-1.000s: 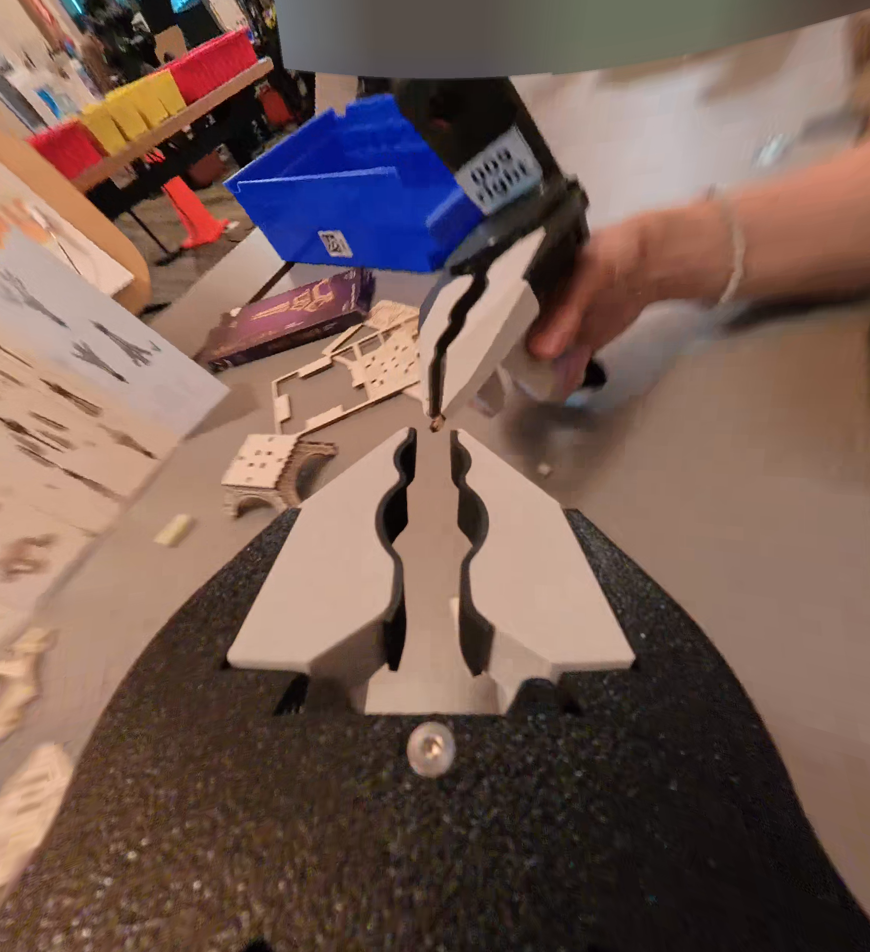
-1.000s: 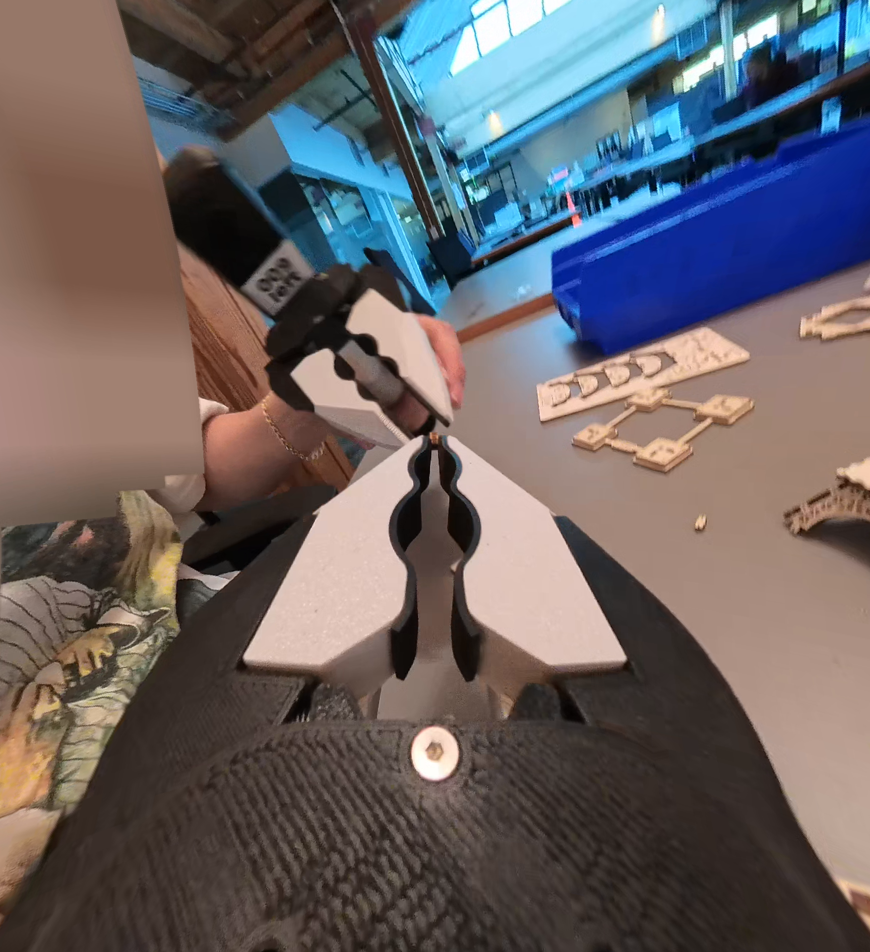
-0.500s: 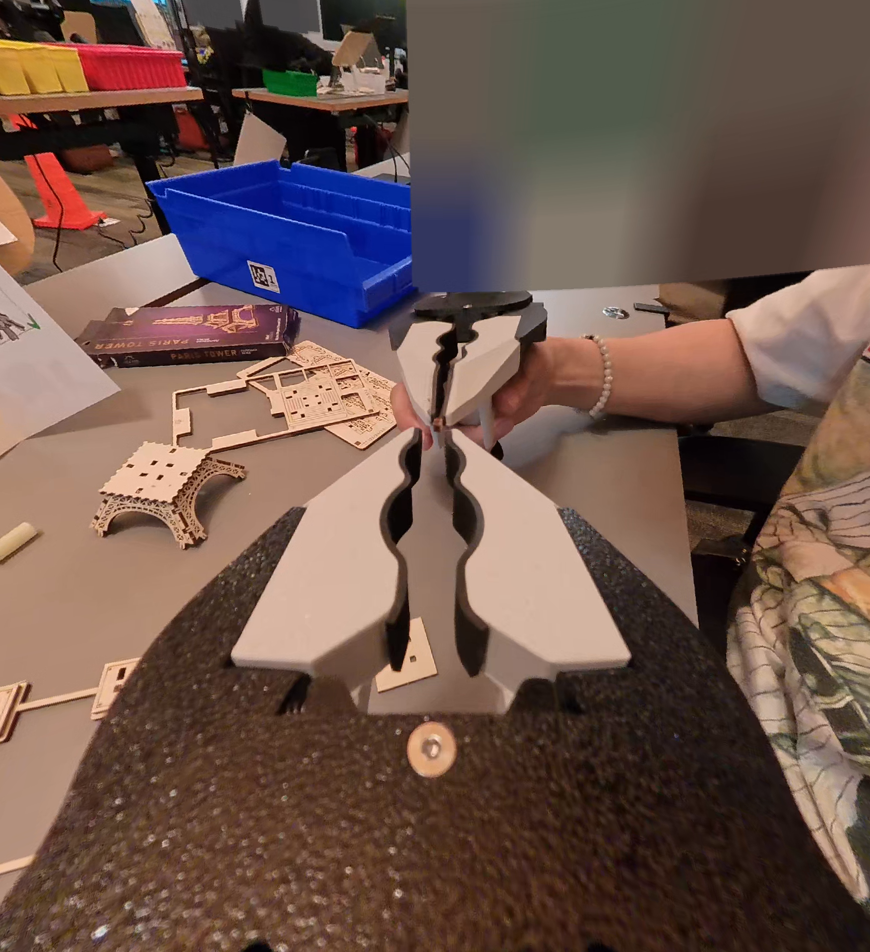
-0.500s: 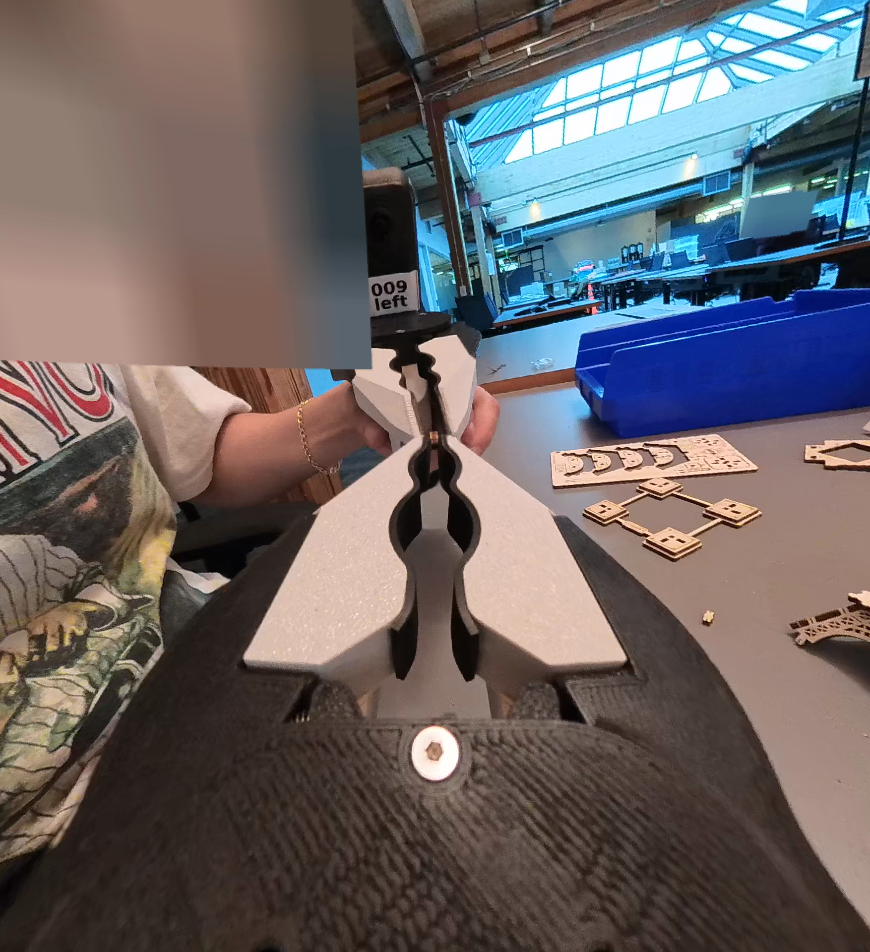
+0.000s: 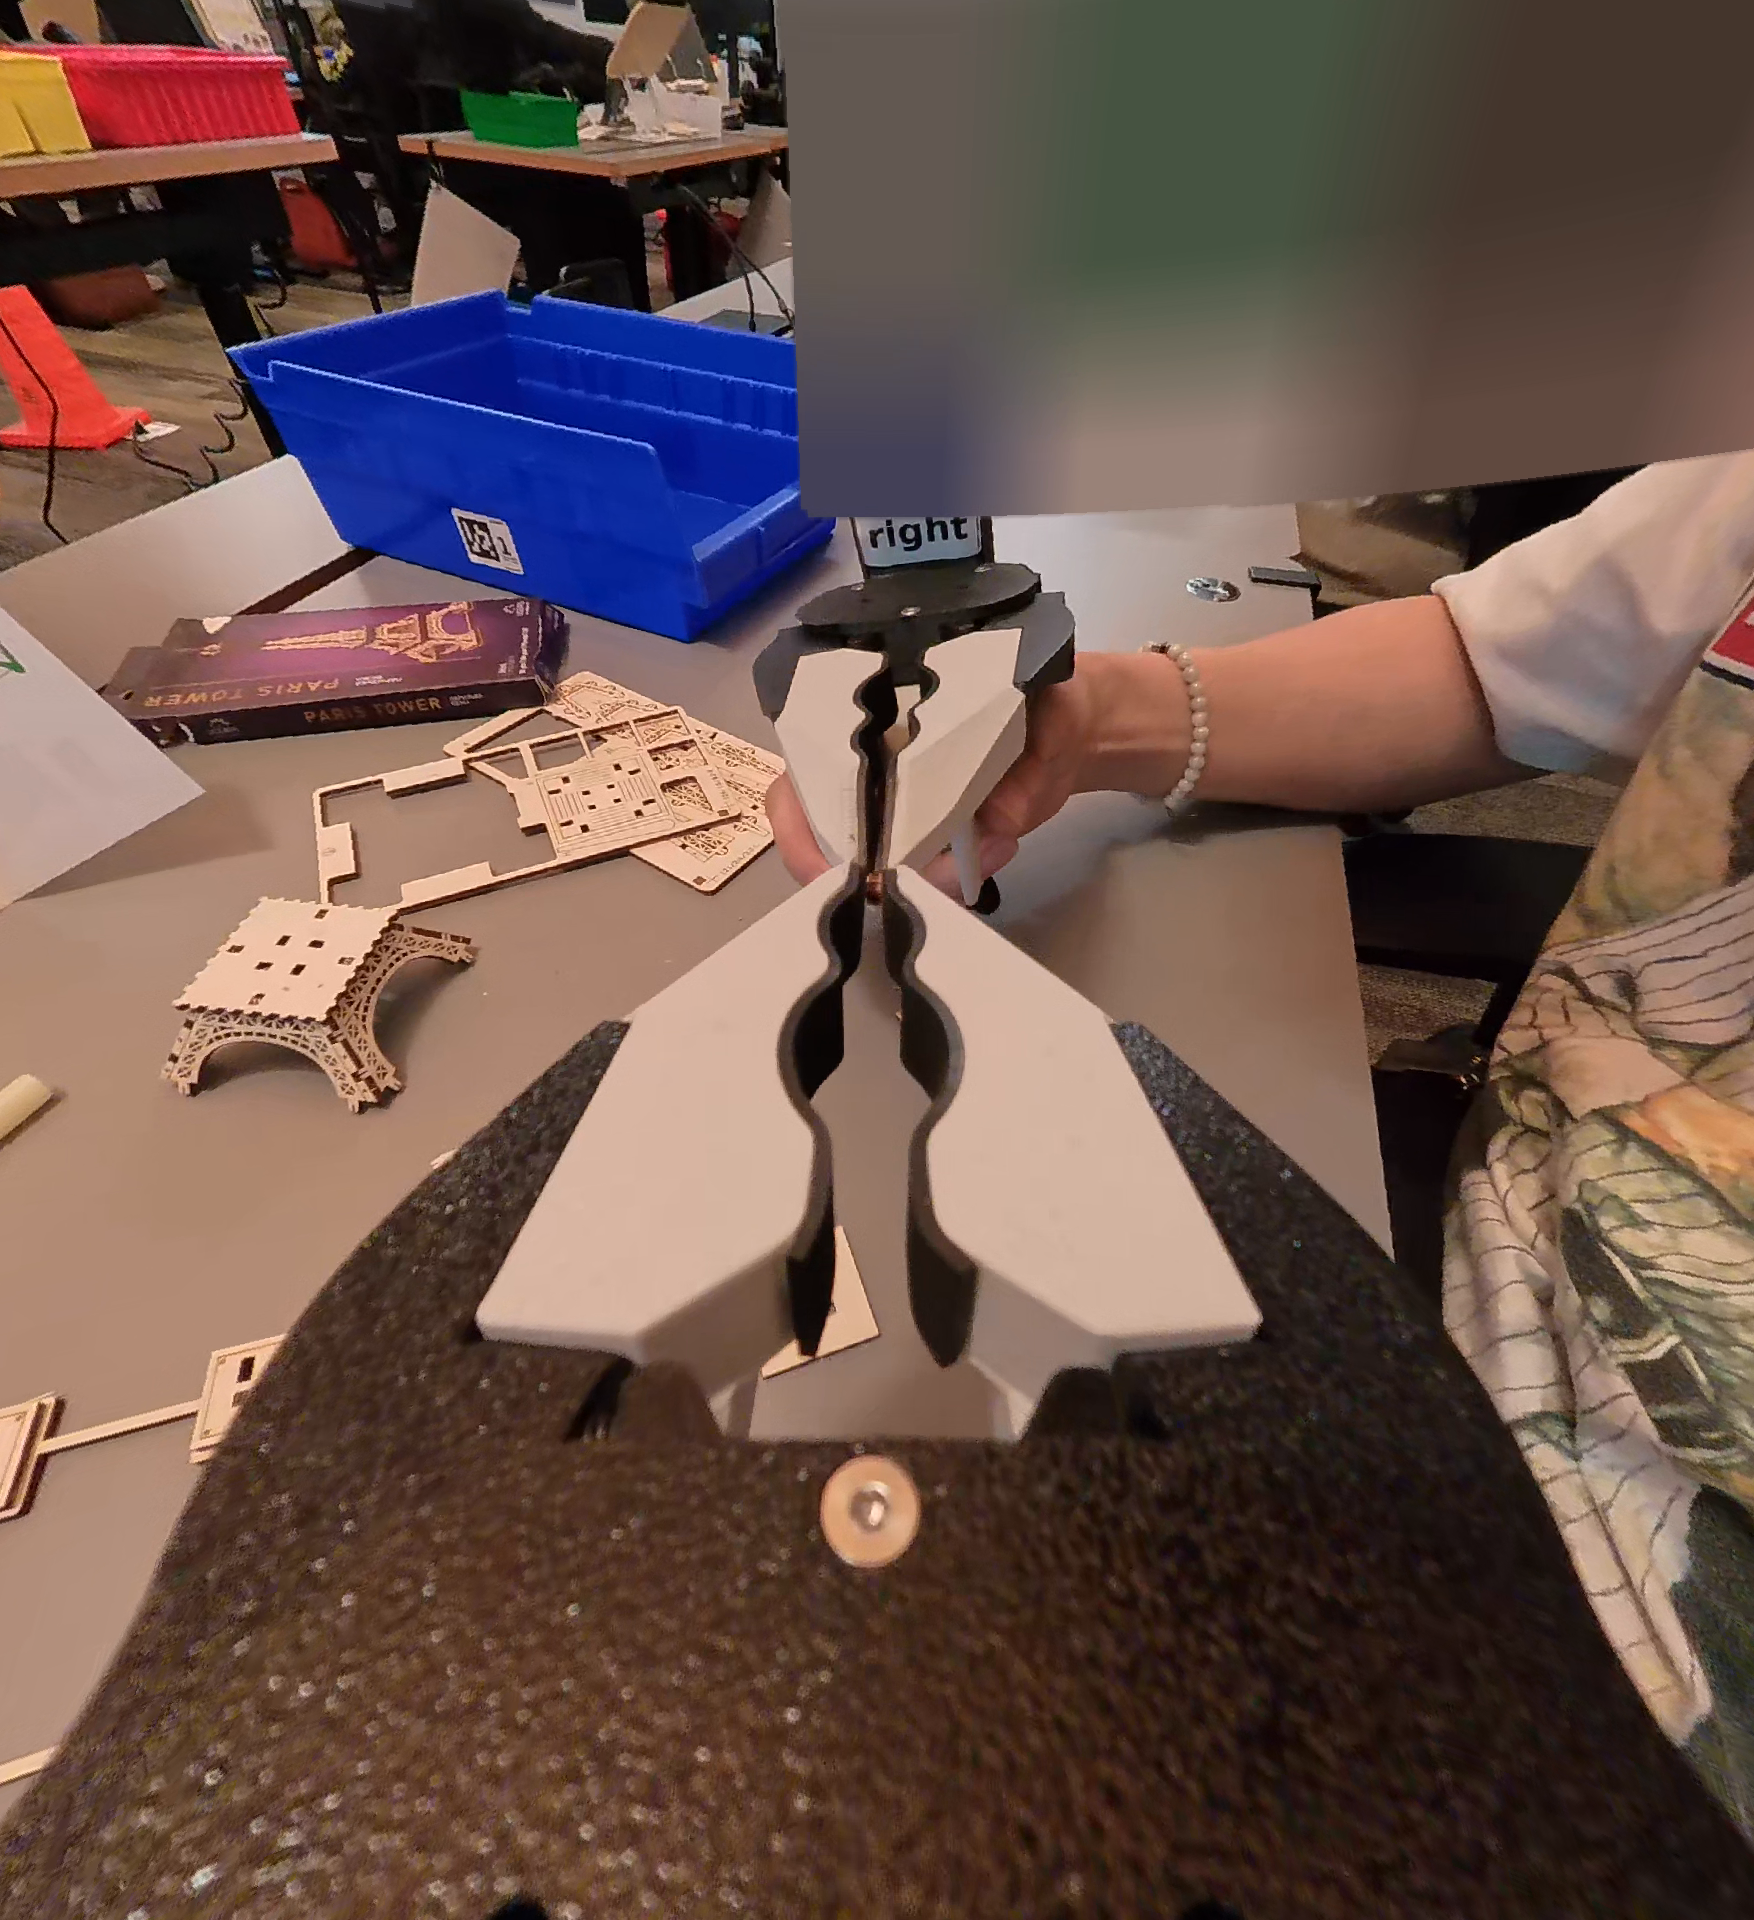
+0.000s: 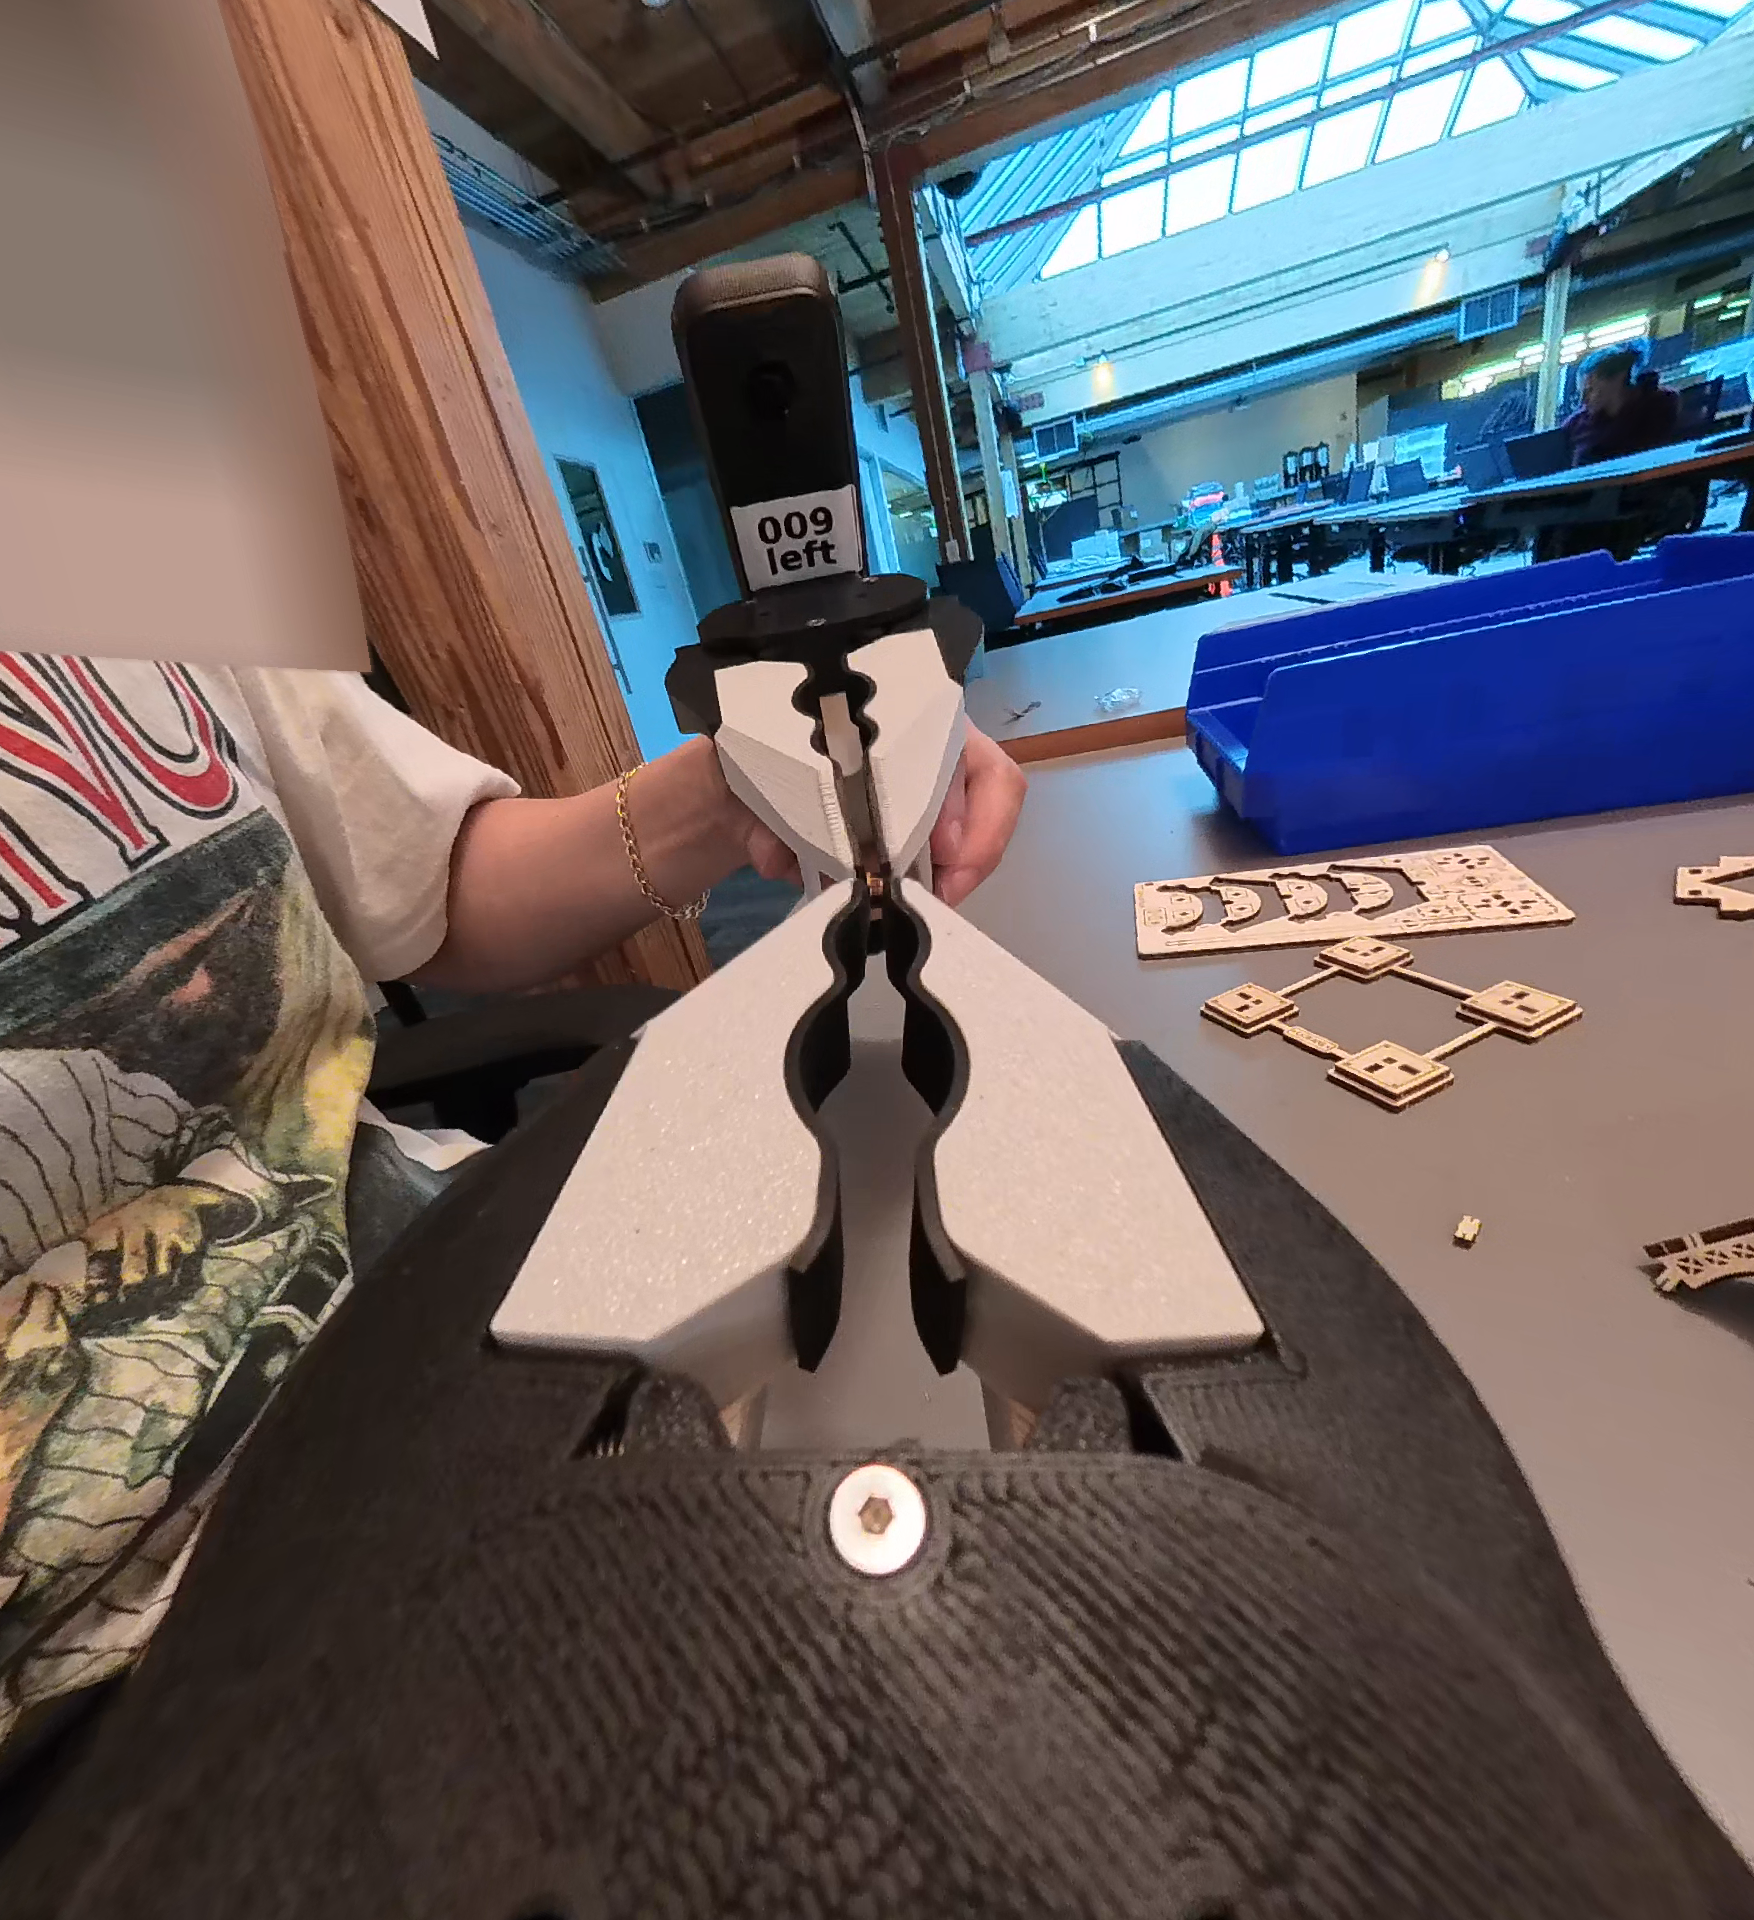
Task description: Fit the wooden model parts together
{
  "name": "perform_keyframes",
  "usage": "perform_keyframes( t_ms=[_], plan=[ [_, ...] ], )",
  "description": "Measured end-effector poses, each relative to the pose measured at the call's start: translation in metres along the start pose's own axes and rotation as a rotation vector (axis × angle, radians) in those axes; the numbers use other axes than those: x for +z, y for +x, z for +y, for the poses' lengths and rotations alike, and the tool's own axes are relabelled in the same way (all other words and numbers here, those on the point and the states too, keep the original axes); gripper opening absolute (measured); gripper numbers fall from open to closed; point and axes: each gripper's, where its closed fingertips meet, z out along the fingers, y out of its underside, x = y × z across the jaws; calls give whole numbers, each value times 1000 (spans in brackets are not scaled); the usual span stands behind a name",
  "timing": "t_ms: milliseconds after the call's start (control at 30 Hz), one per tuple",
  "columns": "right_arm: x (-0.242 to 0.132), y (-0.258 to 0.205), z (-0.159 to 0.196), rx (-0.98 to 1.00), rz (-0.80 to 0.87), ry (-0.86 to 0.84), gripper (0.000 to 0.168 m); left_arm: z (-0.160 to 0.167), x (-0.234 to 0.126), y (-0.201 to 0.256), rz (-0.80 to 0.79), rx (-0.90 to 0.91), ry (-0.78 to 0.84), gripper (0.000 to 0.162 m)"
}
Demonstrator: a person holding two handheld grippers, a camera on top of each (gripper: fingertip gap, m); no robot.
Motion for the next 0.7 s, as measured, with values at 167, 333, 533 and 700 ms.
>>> perform_keyframes(
  t_ms=[167,333,533,700],
  plan=[
    [0,-2,0,11,-11,1,1,1,-1,1,9,4,-3,2],
    [0,-1,1,17,-9,-7,1,3,-1,1,13,5,-10,1],
    [0,0,2,19,-9,-13,1,5,-1,1,13,8,-21,0],
    [0,-1,2,10,-14,-23,1,7,-2,1,15,23,-35,0]
  ],
)
